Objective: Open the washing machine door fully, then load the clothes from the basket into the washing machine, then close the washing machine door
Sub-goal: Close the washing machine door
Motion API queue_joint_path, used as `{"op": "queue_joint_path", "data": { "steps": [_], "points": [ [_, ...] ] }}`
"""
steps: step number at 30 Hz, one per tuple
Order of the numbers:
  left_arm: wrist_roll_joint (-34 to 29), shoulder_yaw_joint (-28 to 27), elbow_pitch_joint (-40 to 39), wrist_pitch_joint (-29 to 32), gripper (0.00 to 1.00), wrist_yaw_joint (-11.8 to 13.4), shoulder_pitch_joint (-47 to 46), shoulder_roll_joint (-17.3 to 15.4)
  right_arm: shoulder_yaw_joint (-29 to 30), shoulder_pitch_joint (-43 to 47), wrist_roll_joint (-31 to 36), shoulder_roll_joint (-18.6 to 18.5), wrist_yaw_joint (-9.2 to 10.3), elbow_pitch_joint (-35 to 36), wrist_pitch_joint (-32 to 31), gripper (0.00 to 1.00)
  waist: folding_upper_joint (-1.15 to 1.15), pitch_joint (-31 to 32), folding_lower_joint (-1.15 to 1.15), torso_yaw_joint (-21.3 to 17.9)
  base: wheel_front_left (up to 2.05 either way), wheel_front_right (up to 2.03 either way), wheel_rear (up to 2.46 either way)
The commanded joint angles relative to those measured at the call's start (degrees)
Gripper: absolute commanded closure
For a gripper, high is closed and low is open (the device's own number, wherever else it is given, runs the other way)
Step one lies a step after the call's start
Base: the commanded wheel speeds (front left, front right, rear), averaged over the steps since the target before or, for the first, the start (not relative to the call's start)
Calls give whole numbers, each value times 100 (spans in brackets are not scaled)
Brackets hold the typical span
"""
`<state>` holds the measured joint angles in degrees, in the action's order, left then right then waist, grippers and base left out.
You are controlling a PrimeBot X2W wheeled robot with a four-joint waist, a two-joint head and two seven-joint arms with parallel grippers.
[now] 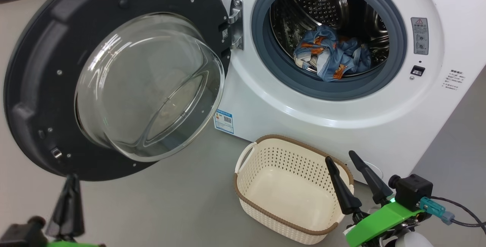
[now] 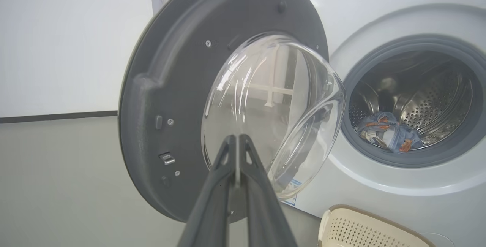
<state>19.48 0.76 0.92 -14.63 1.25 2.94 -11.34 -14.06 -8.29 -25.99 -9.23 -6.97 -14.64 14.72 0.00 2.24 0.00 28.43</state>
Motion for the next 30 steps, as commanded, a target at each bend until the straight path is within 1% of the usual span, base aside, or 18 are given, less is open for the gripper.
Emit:
{"op": "queue_joint_path", "data": {
  "steps": [1, 4, 6, 9, 12, 13, 15, 19, 20, 22, 23, 30],
  "points": [
    [13, -253, -203, -34, 100, -15, -347, -164, -100, -118, -133, -40, -52, 121, 28, 0, 0, 2, 0, -1, 0, 0, 0],
    [102, -386, -549, -9, 100, -146, -627, -396, -93, -99, -128, -49, -52, 120, 28, 0, 0, 12, 0, -6, 0, 0, 0],
    [285, -538, -780, 29, 100, -230, -890, -516, -96, -87, -129, -56, -52, 122, 28, 0, 0, 23, 0, -14, 0, 0, 0],
    [685, -754, -937, 236, 100, -381, -1339, -694, -102, -64, -132, -62, -52, 125, 28, 0, 0, 46, 0, -37, 0, 0, 0],
    [1243, -928, -824, 436, 100, -570, -1885, -855, -96, -27, -135, -73, -52, 134, 28, 0, 0, 70, 0, -67, 0, 0, 0],
    [1514, -1008, -688, 527, 100, -622, -2093, -894, -93, -10, -131, -82, -52, 136, 28, 0, 0, 79, 0, -79, 0, 0, 0],
    [1996, -1187, -247, 681, 100, -720, -2496, -1076, -114, 3, -121, -110, -52, 137, 28, 0, 0, 78, 0, -152, 0, 0, 0],
    [2966, -1576, 768, 939, 100, -816, -3191, -1362, -147, -7, -109, -160, -52, 138, 28, 0, 0, 53, 0, -357, 0, 0, 0],
    [3132, -1661, 1019, 974, 100, -830, -3330, -1459, -157, -7, -107, -169, -52, 135, 28, 0, 0, 44, 0, -417, 0, 0, 0],
    [3252, -1729, 1465, 980, 100, -851, -3518, -1740, -176, -8, -106, -193, -52, 122, 28, 0, 0, 19, 0, -542, 0, 0, 0],
    [3392, -1775, 1695, 1010, 100, -857, -3606, -1813, -187, -8, -106, -209, -52, 114, 28, 0, 0, 7, 0, -602, 0, 0, 0],
    [4690, -2432, 3233, 1295, 100, -871, -4117, -2149, -254, -84, -107, -326, -52, 100, 28, 0, 0, -178, 0, -994, 0, 0, 0]
  ]
}}
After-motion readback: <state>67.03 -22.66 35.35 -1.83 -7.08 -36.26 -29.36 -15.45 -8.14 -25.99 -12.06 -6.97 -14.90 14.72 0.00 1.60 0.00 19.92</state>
